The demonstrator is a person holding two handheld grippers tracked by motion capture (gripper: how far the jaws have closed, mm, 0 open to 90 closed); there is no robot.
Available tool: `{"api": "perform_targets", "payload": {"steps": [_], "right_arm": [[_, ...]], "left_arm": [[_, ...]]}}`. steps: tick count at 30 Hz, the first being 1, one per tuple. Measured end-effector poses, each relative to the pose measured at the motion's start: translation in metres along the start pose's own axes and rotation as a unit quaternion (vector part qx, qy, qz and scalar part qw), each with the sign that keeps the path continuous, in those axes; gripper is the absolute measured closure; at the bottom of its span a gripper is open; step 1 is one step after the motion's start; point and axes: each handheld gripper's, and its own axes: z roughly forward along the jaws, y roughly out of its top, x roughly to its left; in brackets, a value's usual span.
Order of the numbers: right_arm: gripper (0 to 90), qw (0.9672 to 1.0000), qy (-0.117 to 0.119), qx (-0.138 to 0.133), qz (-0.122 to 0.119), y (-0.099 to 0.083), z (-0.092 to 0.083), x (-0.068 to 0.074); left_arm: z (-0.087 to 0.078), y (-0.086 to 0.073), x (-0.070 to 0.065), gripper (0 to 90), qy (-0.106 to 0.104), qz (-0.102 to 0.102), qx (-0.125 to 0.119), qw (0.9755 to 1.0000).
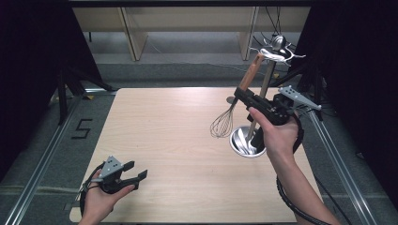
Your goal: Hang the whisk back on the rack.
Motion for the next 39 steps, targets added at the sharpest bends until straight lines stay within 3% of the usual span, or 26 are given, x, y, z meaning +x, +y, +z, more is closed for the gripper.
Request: {"api": "perform_targets", "payload": {"steps": [1,2,6,7,8,13,14,16,17,18,20,21,23,27,28,29,39], "right_arm": [[73.8,1.0000,-0.001,0.001,0.002,0.000,0.000,0.000],[73.9,1.0000,-0.004,0.003,0.008,-0.001,-0.001,0.000],[73.8,1.0000,-0.005,0.003,0.005,-0.001,-0.001,-0.002],[73.8,1.0000,-0.004,0.003,0.005,-0.001,-0.001,-0.003],[73.8,1.0000,-0.005,0.003,0.005,-0.001,-0.001,-0.004],[73.8,1.0000,-0.007,0.003,0.004,-0.002,-0.001,-0.006],[73.8,1.0000,-0.007,0.003,0.004,-0.002,-0.001,-0.006],[73.8,0.9999,-0.010,0.007,0.009,-0.002,-0.002,-0.006],[73.8,0.9999,-0.009,0.006,0.007,-0.002,-0.002,-0.007],[73.8,0.9999,-0.010,0.004,0.003,-0.002,-0.002,-0.008],[73.8,0.9998,-0.011,0.007,0.018,-0.002,-0.003,-0.007],[73.8,0.9998,-0.014,0.004,0.014,-0.002,-0.003,-0.008],[73.8,0.9999,-0.011,0.004,0.008,-0.002,-0.003,-0.010],[73.8,0.9998,-0.015,0.005,0.010,-0.002,-0.004,-0.012],[73.8,0.9998,-0.014,0.005,0.011,-0.002,-0.004,-0.012],[73.7,0.9998,-0.014,0.005,0.010,-0.002,-0.005,-0.013],[73.3,0.9998,-0.019,0.008,-0.002,-0.001,-0.007,-0.017]], "left_arm": [[0.000,0.000,-0.001,34.8,0.000,-0.004,-0.003,1.0000],[0.000,0.000,0.001,34.8,-0.003,0.009,-0.003,1.0000],[0.000,0.000,0.000,34.8,0.000,0.000,0.000,1.0000],[0.000,0.001,0.002,34.8,0.001,0.015,-0.001,0.9999],[0.000,0.000,0.000,34.8,0.001,0.000,-0.001,1.0000],[0.000,0.001,0.001,34.8,0.001,0.011,0.000,0.9999],[0.000,0.000,0.000,34.8,0.000,-0.003,0.000,1.0000],[0.000,0.000,-0.001,34.8,0.001,-0.003,0.001,1.0000],[0.000,0.001,0.002,34.8,0.000,0.020,0.001,0.9998],[0.000,0.000,0.001,34.8,0.001,0.006,-0.001,1.0000],[0.000,0.001,0.001,34.8,0.001,0.013,0.000,0.9999],[0.000,0.000,0.000,34.8,0.000,0.000,0.000,1.0000],[0.000,0.000,0.000,34.8,0.000,-0.002,0.000,1.0000],[0.000,0.000,-0.001,34.8,0.000,-0.004,0.001,1.0000],[0.000,0.000,0.001,34.8,0.001,0.011,0.001,0.9999],[0.000,0.000,0.000,34.8,0.000,-0.003,0.001,1.0000],[0.000,0.000,0.000,34.8,-0.002,0.001,-0.002,1.0000]]}}
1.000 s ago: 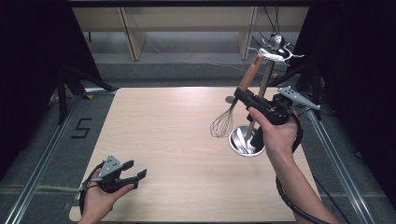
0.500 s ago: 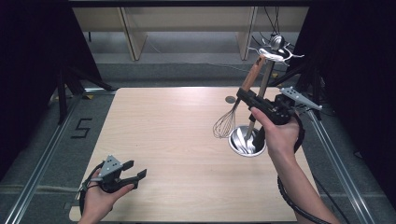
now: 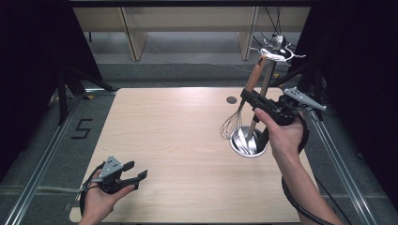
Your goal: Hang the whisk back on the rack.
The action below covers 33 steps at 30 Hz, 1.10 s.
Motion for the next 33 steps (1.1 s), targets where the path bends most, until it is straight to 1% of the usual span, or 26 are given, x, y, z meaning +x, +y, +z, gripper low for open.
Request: {"api": "perform_targets", "payload": {"steps": [1,2,5,6,7,10,11,12,13,15,18,20,21,22,23,24,25,26,27,28,29,30,31,32,33], "right_arm": [[73.0,1.0000,-0.002,-0.002,-0.004,0.000,0.000,-0.002],[72.8,1.0000,-0.003,-0.001,-0.003,0.000,-0.001,-0.002],[72.0,1.0000,-0.006,0.002,-0.005,0.000,-0.002,-0.004],[71.8,1.0000,-0.007,0.004,-0.001,0.000,-0.002,-0.004],[71.6,0.9999,-0.009,0.001,-0.006,0.000,-0.003,-0.005],[71.1,0.9999,-0.010,0.006,-0.006,0.001,-0.004,-0.006],[70.8,0.9999,-0.011,0.005,-0.009,0.001,-0.004,-0.007],[70.5,0.9998,-0.012,0.005,-0.015,0.001,-0.004,-0.008],[70.0,0.9998,-0.013,0.007,-0.010,0.002,-0.005,-0.008],[68.2,0.9998,-0.015,0.008,-0.011,0.002,-0.006,-0.008],[64.4,0.9995,-0.022,0.008,-0.020,0.003,-0.007,-0.010],[61.0,0.9991,-0.029,0.014,-0.029,0.003,-0.010,-0.011],[61.0,0.9991,-0.029,0.014,-0.029,0.003,-0.010,-0.011],[59.9,0.9988,-0.031,0.014,-0.035,0.003,-0.010,-0.012],[58.2,0.9982,-0.037,0.018,-0.043,0.003,-0.011,-0.013],[55.8,0.9975,-0.047,0.024,-0.048,0.003,-0.015,-0.013],[55.8,0.9975,-0.047,0.024,-0.048,0.003,-0.015,-0.013],[53.2,0.9967,-0.052,0.022,-0.058,0.003,-0.017,-0.015],[53.2,0.9967,-0.052,0.022,-0.058,0.003,-0.017,-0.015],[51.1,0.9958,-0.059,0.022,-0.066,0.002,-0.020,-0.016],[51.1,0.9958,-0.059,0.022,-0.066,0.002,-0.020,-0.016],[50.3,0.9948,-0.066,0.026,-0.074,0.002,-0.021,-0.017],[49.5,0.9939,-0.069,0.030,-0.081,0.002,-0.024,-0.019],[49.1,0.9933,-0.073,0.031,-0.084,0.002,-0.026,-0.019],[48.6,0.9931,-0.074,0.034,-0.085,0.001,-0.028,-0.019]], "left_arm": [[0.000,0.000,0.000,34.8,0.001,0.002,0.001,1.0000],[0.000,0.000,0.000,34.8,0.002,-0.002,0.002,1.0000],[0.000,0.000,0.000,34.8,0.002,-0.002,0.002,1.0000],[0.000,0.000,0.000,34.8,0.002,-0.002,0.002,1.0000],[0.000,0.000,0.000,34.8,0.002,-0.002,0.002,1.0000],[0.000,0.000,0.000,34.8,0.002,-0.003,0.003,1.0000],[0.000,0.000,0.001,34.8,0.003,0.011,0.003,0.9999],[0.000,0.000,0.001,34.8,0.004,0.007,0.002,1.0000],[0.000,0.000,0.000,34.8,0.004,-0.003,0.002,1.0000],[0.000,0.000,0.000,34.8,0.004,-0.004,0.002,1.0000],[0.000,0.000,0.000,34.8,0.004,-0.004,0.002,1.0000],[0.000,0.000,0.000,34.8,0.004,-0.004,0.002,1.0000],[0.000,0.000,0.000,34.8,0.004,-0.004,0.002,1.0000],[0.000,-0.001,0.000,34.8,0.003,-0.007,0.003,1.0000],[0.001,0.000,0.000,34.8,0.004,-0.003,0.002,1.0000],[0.001,-0.001,-0.001,34.8,0.003,-0.008,0.004,1.0000],[0.001,-0.001,-0.001,34.8,0.003,-0.008,0.004,1.0000],[0.001,-0.001,-0.001,34.8,0.003,-0.009,0.004,1.0000],[0.001,-0.001,-0.001,34.8,0.003,-0.009,0.004,1.0000],[0.001,-0.001,-0.001,34.8,0.000,-0.011,-0.002,0.9999],[0.001,-0.001,-0.001,34.8,0.002,-0.011,0.000,0.9999],[0.001,0.000,0.001,34.8,0.001,0.006,0.002,1.0000],[0.001,0.000,0.000,34.8,0.003,-0.001,0.001,1.0000],[0.001,0.000,0.001,34.8,0.002,0.007,0.004,1.0000],[0.001,-0.001,0.000,34.8,0.003,0.000,0.003,1.0000]]}}
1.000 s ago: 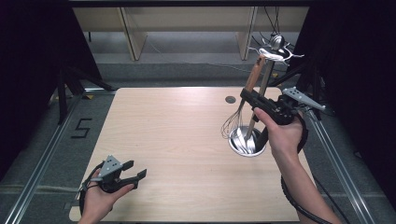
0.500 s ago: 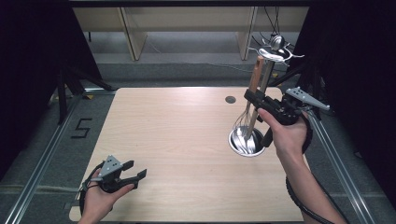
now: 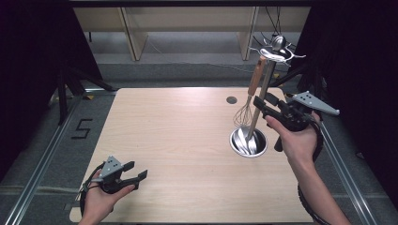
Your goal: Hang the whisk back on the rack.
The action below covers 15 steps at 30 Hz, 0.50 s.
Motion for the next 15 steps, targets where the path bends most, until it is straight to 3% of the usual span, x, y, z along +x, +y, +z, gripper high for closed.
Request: {"api": "perform_targets", "payload": {"steps": [3,4,5,12,14,15], "right_arm": [[47.1,0.9997,-0.011,0.014,-0.016,-0.002,-0.007,-0.004],[46.7,0.9998,-0.010,0.012,-0.012,-0.003,-0.009,-0.005],[46.4,0.9997,-0.012,0.016,-0.013,-0.004,-0.011,-0.007],[44.7,0.9991,-0.024,0.033,-0.011,-0.015,-0.024,-0.019],[44.5,0.9987,-0.030,0.040,-0.012,-0.020,-0.028,-0.024],[44.4,0.9989,-0.028,0.037,-0.010,-0.022,-0.030,-0.026]], "left_arm": [[0.001,0.000,0.000,34.8,-0.003,-0.001,0.000,1.0000],[0.000,-0.001,-0.001,34.8,0.000,-0.010,0.002,1.0000],[0.000,0.000,0.001,34.8,-0.002,0.005,0.003,1.0000],[0.001,-0.001,0.000,34.8,0.000,-0.011,0.003,0.9999],[0.001,0.000,0.001,34.8,0.003,0.005,0.004,1.0000],[0.001,-0.001,0.001,34.8,0.002,0.001,0.004,1.0000]]}}
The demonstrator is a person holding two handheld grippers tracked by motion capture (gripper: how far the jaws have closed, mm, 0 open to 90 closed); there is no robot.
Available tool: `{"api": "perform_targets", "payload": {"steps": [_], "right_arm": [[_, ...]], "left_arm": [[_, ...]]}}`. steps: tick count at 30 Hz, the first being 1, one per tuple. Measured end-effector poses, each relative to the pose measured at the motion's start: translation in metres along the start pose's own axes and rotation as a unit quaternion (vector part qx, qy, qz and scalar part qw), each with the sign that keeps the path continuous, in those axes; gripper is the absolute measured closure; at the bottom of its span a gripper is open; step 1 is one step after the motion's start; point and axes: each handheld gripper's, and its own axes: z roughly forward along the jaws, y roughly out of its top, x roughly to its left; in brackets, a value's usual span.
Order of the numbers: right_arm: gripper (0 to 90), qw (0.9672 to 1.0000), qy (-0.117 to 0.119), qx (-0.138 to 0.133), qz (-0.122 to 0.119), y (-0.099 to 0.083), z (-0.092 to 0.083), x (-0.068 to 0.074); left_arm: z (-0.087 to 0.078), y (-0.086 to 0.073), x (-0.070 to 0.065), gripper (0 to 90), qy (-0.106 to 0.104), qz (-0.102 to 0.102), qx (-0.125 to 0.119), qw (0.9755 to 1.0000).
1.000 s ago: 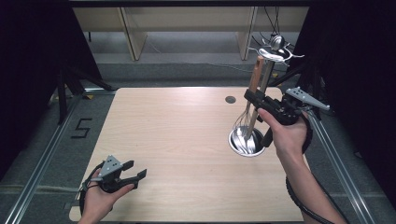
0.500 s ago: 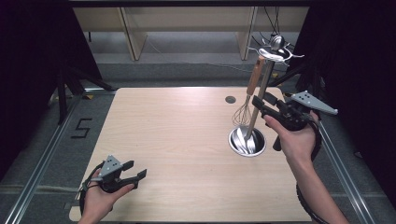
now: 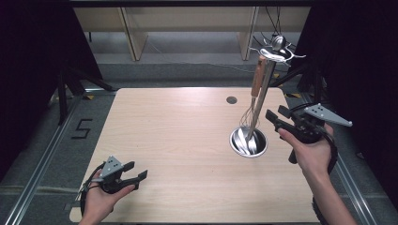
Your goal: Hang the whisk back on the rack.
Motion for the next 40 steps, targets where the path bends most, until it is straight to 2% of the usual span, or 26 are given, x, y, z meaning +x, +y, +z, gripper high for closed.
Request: {"api": "perform_targets", "payload": {"steps": [1,2,4,6,11,14,16,18,19,20,21,22,23,24,25,27,28,29,30,31,32,34,36,37,38,40], "right_arm": [[44.2,0.9999,-0.002,0.010,0.011,-0.003,-0.003,-0.001],[44.2,0.9999,-0.004,0.010,0.001,-0.005,-0.003,-0.004],[44.0,0.9996,-0.014,0.022,0.004,-0.013,-0.007,-0.011],[44.0,0.9994,-0.018,0.028,0.003,-0.019,-0.010,-0.016],[43.7,0.9980,-0.037,0.050,0.009,-0.037,-0.017,-0.030],[43.6,0.9962,-0.046,0.071,0.020,-0.049,-0.020,-0.038],[43.7,0.9953,-0.052,0.078,0.021,-0.057,-0.022,-0.043],[43.6,0.9941,-0.057,0.083,0.040,-0.065,-0.023,-0.045],[43.7,0.9929,-0.065,0.096,0.026,-0.068,-0.025,-0.048],[43.7,0.9921,-0.065,0.097,0.047,-0.072,-0.025,-0.047],[43.7,0.9918,-0.073,0.100,0.032,-0.076,-0.025,-0.051],[43.6,0.9909,-0.076,0.105,0.038,-0.079,-0.025,-0.052],[43.6,0.9914,-0.077,0.103,0.024,-0.083,-0.024,-0.057],[43.6,0.9908,-0.070,0.109,0.039,-0.086,-0.025,-0.056],[43.6,0.9904,-0.064,0.116,0.041,-0.089,-0.025,-0.056],[43.6,0.9886,-0.071,0.127,0.039,-0.095,-0.025,-0.059],[43.7,0.9879,-0.072,0.132,0.037,-0.099,-0.025,-0.061],[43.8,0.9874,-0.068,0.139,0.033,-0.103,-0.025,-0.063],[44.1,0.9870,-0.074,0.140,0.028,-0.107,-0.024,-0.065],[44.7,0.9856,-0.079,0.147,0.027,-0.110,-0.024,-0.066],[45.8,0.9852,-0.080,0.149,0.030,-0.113,-0.024,-0.065],[47.1,0.9842,-0.092,0.148,0.030,-0.115,-0.025,-0.063],[48.2,0.9852,-0.098,0.140,0.015,-0.116,-0.025,-0.063],[48.2,0.9866,-0.092,0.133,0.020,-0.116,-0.025,-0.062],[48.5,0.9860,-0.092,0.138,0.011,-0.115,-0.025,-0.063],[49.1,0.9856,-0.091,0.141,0.024,-0.116,-0.025,-0.061]], "left_arm": [[0.000,0.000,0.000,34.8,0.000,-0.002,0.000,1.0000],[0.000,0.000,0.000,34.8,0.001,-0.002,0.001,1.0000],[0.000,-0.001,-0.001,34.8,0.002,-0.010,0.002,1.0000],[0.000,0.000,0.001,34.8,0.001,0.001,0.000,1.0000],[0.000,-0.001,0.000,34.7,0.003,-0.004,0.003,1.0000],[0.000,-0.001,0.001,34.7,0.002,0.004,0.004,1.0000],[0.000,-0.001,0.000,34.7,0.002,-0.006,0.005,1.0000],[0.001,-0.001,0.000,34.7,0.001,-0.010,0.003,0.9999],[0.001,-0.002,-0.001,34.7,0.003,-0.015,0.004,0.9999],[0.000,-0.002,-0.001,34.7,0.003,-0.013,0.005,0.9999],[0.001,-0.002,-0.001,34.7,0.003,-0.014,0.006,0.9999],[0.000,-0.002,0.000,34.7,0.004,-0.012,0.008,0.9999],[0.000,-0.002,0.000,34.7,0.003,-0.011,0.008,0.9999],[0.000,-0.002,0.000,34.7,0.004,-0.011,0.008,0.9999],[0.000,-0.002,0.000,34.6,0.005,-0.010,0.008,0.9999],[0.001,-0.002,0.001,34.5,0.004,-0.004,0.009,0.9999],[0.000,-0.001,0.004,34.5,0.002,0.015,0.010,0.9998],[0.000,-0.002,0.001,34.5,0.004,-0.009,0.010,0.9999],[0.000,-0.002,0.000,34.4,0.003,-0.018,0.011,0.9998],[0.000,-0.002,0.000,34.4,0.003,-0.016,0.012,0.9998],[0.001,-0.001,0.002,34.4,-0.001,0.001,0.011,0.9999],[0.001,-0.001,0.001,34.3,-0.001,-0.008,0.008,0.9999],[0.001,-0.001,0.000,34.1,-0.002,-0.010,0.009,0.9999],[0.001,-0.002,0.000,34.1,-0.002,-0.016,0.013,0.9998],[0.002,-0.002,0.000,34.1,-0.001,-0.017,0.013,0.9998],[0.002,-0.002,0.000,34.1,-0.002,-0.013,0.014,0.9998]]}}
